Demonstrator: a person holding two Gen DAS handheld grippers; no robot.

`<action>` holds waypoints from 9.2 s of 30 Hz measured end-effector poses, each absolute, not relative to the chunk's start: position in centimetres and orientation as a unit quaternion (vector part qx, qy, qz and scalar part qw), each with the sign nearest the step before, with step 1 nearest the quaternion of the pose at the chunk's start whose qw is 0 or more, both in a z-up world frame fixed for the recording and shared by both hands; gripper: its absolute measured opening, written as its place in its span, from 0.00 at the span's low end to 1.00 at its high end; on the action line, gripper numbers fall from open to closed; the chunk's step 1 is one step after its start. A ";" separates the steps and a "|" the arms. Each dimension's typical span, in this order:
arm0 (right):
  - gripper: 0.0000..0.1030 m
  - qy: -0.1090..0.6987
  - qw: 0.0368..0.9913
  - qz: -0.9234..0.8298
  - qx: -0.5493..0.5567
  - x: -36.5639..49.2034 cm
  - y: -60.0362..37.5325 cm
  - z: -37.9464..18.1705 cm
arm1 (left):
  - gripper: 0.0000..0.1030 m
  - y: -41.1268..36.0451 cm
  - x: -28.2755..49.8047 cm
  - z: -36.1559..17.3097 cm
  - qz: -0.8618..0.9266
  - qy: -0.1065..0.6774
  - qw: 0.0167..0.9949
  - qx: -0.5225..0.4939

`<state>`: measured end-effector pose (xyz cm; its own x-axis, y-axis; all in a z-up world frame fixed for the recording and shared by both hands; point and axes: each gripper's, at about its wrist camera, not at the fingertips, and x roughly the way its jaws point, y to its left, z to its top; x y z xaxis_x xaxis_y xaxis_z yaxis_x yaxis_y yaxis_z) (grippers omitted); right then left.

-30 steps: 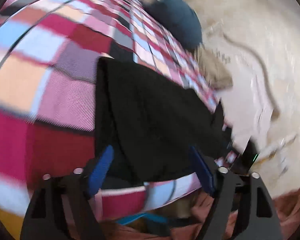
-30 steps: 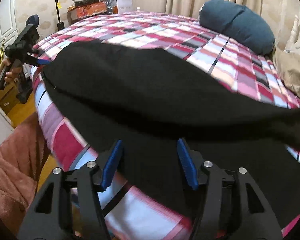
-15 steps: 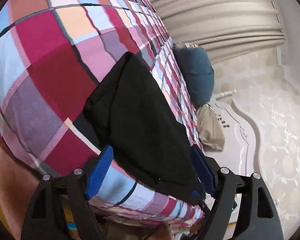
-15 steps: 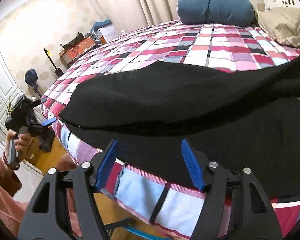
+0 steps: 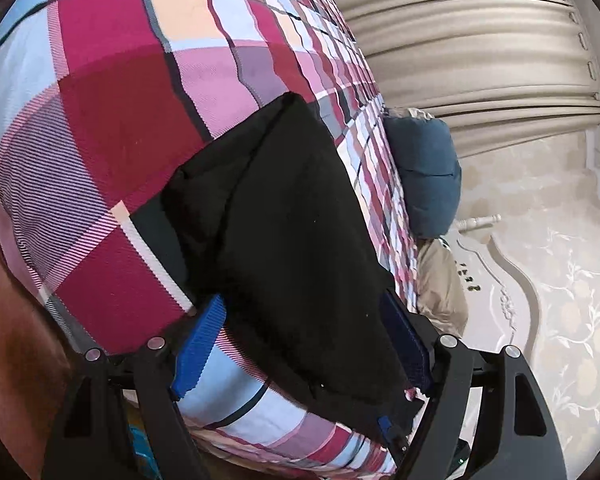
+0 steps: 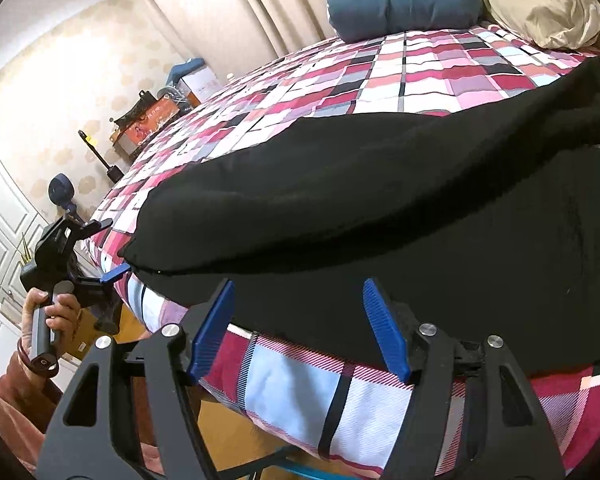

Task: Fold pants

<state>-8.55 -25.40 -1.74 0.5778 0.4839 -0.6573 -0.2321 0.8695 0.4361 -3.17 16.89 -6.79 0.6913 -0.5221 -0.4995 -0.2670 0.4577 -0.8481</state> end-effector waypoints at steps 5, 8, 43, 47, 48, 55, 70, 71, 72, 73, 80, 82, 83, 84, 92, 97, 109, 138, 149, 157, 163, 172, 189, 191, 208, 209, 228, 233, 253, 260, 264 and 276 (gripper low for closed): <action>0.65 0.412 0.875 0.200 0.155 -8.6 -25.7 -1.9 | 0.75 17.0 -3.9 -6.5 -0.061 0.387 0.758 -0.522; 0.65 0.412 0.875 0.198 0.159 -8.7 -25.9 -2.0 | 0.75 16.9 -4.4 -5.8 -0.059 0.387 0.758 -0.522; 0.72 0.378 0.878 0.145 0.258 -7.0 -31.7 0.6 | 0.35 19.3 -4.9 -4.8 -0.007 0.379 0.808 -0.451; 0.72 0.359 0.887 0.050 0.285 -5.2 -38.5 2.7 | 0.56 18.2 -5.3 -4.3 -0.008 0.370 0.810 -0.455; 0.72 0.365 0.886 0.006 0.284 -4.2 -40.8 3.5 | 0.56 18.2 -5.2 -4.4 -0.003 0.372 0.810 -0.453; 0.72 0.380 0.854 -0.106 0.339 5.5 -53.7 6.0 | 0.76 19.0 -4.8 -4.7 0.014 0.381 0.788 -0.483; 0.72 0.426 0.829 -0.149 0.330 13.7 -58.0 0.4 | 0.78 17.5 -2.3 -5.3 0.041 0.434 0.777 -0.455; 0.72 0.409 0.838 -0.129 0.338 11.8 -58.0 1.3 | 0.79 17.5 -2.3 -5.3 0.041 0.433 0.778 -0.453; 0.72 0.399 0.841 -0.119 0.345 10.6 -58.2 1.9 | 0.79 17.5 -2.2 -5.2 0.042 0.434 0.779 -0.451; 0.72 0.375 0.845 -0.101 0.367 7.4 -58.9 2.7 | 0.79 17.4 -2.4 -5.0 0.047 0.428 0.785 -0.446; 0.72 0.263 0.834 -0.187 0.448 -10.2 -64.9 4.9 | 0.79 16.4 -3.2 -2.3 0.052 0.383 0.832 -0.399; 0.72 0.265 0.811 -0.222 0.472 -13.7 -66.2 3.0 | 0.79 16.1 -2.8 -2.4 0.043 0.388 0.830 -0.399; 0.71 0.275 0.800 -0.228 0.483 -14.4 -66.7 1.9 | 0.79 15.8 -2.6 -2.5 0.036 0.389 0.828 -0.402; 0.71 0.279 0.790 -0.230 0.496 -14.9 -66.8 0.8 | 0.79 15.6 -2.4 -2.6 0.032 0.389 0.828 -0.401; 0.31 0.279 0.797 -0.223 0.488 -13.0 -66.5 -1.3 | 0.79 14.1 -1.1 -3.2 0.023 0.408 0.835 -0.367; 0.06 0.294 0.797 -0.193 0.490 -12.3 -66.7 -1.6 | 0.79 14.1 -1.1 -3.2 0.024 0.408 0.835 -0.368; 0.13 0.257 0.775 -0.245 0.523 -19.5 -68.2 -2.3 | 0.79 14.7 -0.9 -3.3 0.021 0.409 0.836 -0.365; 0.05 0.488 0.802 -0.233 0.253 17.9 -60.2 -0.3 | 0.90 16.1 -0.3 -4.8 -0.025 0.406 0.815 -0.412; 0.05 0.298 0.855 -0.207 0.370 -4.7 -63.3 6.7 | 0.90 15.1 -3.2 -2.3 -0.083 0.354 0.827 -0.429; 0.05 0.297 0.820 -0.220 0.437 -12.7 -64.1 1.9 | 0.90 17.1 -5.2 -3.5 -0.108 0.319 0.798 -0.499; 0.06 0.306 0.813 -0.227 0.440 -12.9 -63.8 0.4 | 0.90 18.9 -6.6 -4.5 -0.096 0.288 0.781 -0.545; 0.10 0.312 0.809 -0.230 0.443 -12.9 -63.4 -0.3 | 0.90 18.8 -5.1 -6.5 -0.042 0.321 0.788 -0.524; 0.22 0.311 0.807 -0.231 0.446 -12.5 -63.1 -0.9 | 0.53 17.0 -3.9 -7.5 -0.012 0.379 0.782 -0.495; 0.23 0.310 0.807 -0.231 0.446 -12.4 -63.0 -0.9 | 0.53 17.1 -4.0 -7.6 -0.007 0.375 0.778 -0.504; 0.23 0.304 0.810 -0.228 0.447 -12.5 -62.9 -1.0 | 0.11 17.8 -2.2 -8.2 -0.003 0.449 0.765 -0.462; 0.23 0.303 0.811 -0.228 0.445 -12.5 -62.9 -0.9 | 0.10 18.3 -2.4 -8.5 -0.008 0.447 0.756 -0.478; 0.06 0.276 0.824 -0.208 0.448 -14.3 -61.9 1.0 | 0.08 21.4 -4.1 -5.1 -0.034 0.373 0.790 -0.486; 0.06 0.290 0.809 -0.212 0.465 -15.5 -62.3 -1.2 | 0.08 22.0 -3.3 -8.2 -0.026 0.393 0.769 -0.503; 0.42 0.245 0.781 -0.286 0.499 -19.5 -69.0 -0.8 | 0.66 19.9 -4.7 -1.5 -0.065 0.353 0.844 -0.399; 0.10 0.246 0.786 -0.230 0.518 -18.0 -69.5 -2.2 | 0.70 17.0 -1.8 -2.8 -0.093 0.375 0.831 -0.400; 0.08 0.269 0.815 -0.223 0.461 -15.7 -69.8 -0.9 | 0.77 15.7 -0.8 -2.7 -0.096 0.366 0.844 -0.379; 0.59 0.295 0.835 -0.272 0.376 -17.1 -72.1 2.9 | 0.86 16.5 0.3 -6.0 -0.117 0.385 0.828 -0.390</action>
<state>-17.13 -72.13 2.93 0.6773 -0.2323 -0.6981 0.6769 0.5685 0.4676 0.27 16.48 -5.99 0.6768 -0.4931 -0.5466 -0.1070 0.6687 -0.7358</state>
